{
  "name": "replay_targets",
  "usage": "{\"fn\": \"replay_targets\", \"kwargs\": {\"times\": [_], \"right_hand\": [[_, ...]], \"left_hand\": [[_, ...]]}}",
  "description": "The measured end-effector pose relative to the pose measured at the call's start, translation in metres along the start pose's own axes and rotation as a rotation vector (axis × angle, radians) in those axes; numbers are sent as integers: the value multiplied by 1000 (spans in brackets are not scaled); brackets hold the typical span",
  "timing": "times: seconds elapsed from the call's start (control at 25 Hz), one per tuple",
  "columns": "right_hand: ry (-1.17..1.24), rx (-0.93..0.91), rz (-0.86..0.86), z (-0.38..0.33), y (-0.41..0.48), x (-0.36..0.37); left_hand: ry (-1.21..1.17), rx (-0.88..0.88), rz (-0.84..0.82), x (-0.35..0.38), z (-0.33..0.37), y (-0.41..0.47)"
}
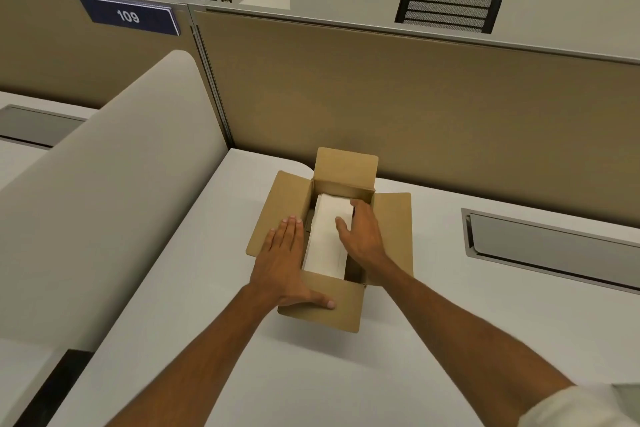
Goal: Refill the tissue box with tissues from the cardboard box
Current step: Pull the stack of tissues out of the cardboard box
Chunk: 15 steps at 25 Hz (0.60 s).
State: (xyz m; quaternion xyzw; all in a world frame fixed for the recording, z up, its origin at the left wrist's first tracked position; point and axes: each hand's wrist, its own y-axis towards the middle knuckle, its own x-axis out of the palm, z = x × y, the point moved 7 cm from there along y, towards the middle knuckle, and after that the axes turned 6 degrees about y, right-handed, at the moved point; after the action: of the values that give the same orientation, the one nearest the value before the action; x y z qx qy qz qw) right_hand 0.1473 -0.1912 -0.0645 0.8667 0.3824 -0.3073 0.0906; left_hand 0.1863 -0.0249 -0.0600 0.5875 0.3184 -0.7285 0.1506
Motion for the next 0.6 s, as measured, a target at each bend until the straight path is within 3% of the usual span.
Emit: {"fn": "replay_targets", "kwargs": {"times": [0.12, 0.28, 0.6], "right_hand": [[9, 222, -73, 9, 0, 17], [286, 607, -149, 36, -5, 38], [452, 683, -136, 37, -6, 52]], "left_hand": [[12, -8, -5, -1, -1, 0], [0, -15, 4, 1, -2, 2], [-25, -33, 17, 7, -4, 5]]}}
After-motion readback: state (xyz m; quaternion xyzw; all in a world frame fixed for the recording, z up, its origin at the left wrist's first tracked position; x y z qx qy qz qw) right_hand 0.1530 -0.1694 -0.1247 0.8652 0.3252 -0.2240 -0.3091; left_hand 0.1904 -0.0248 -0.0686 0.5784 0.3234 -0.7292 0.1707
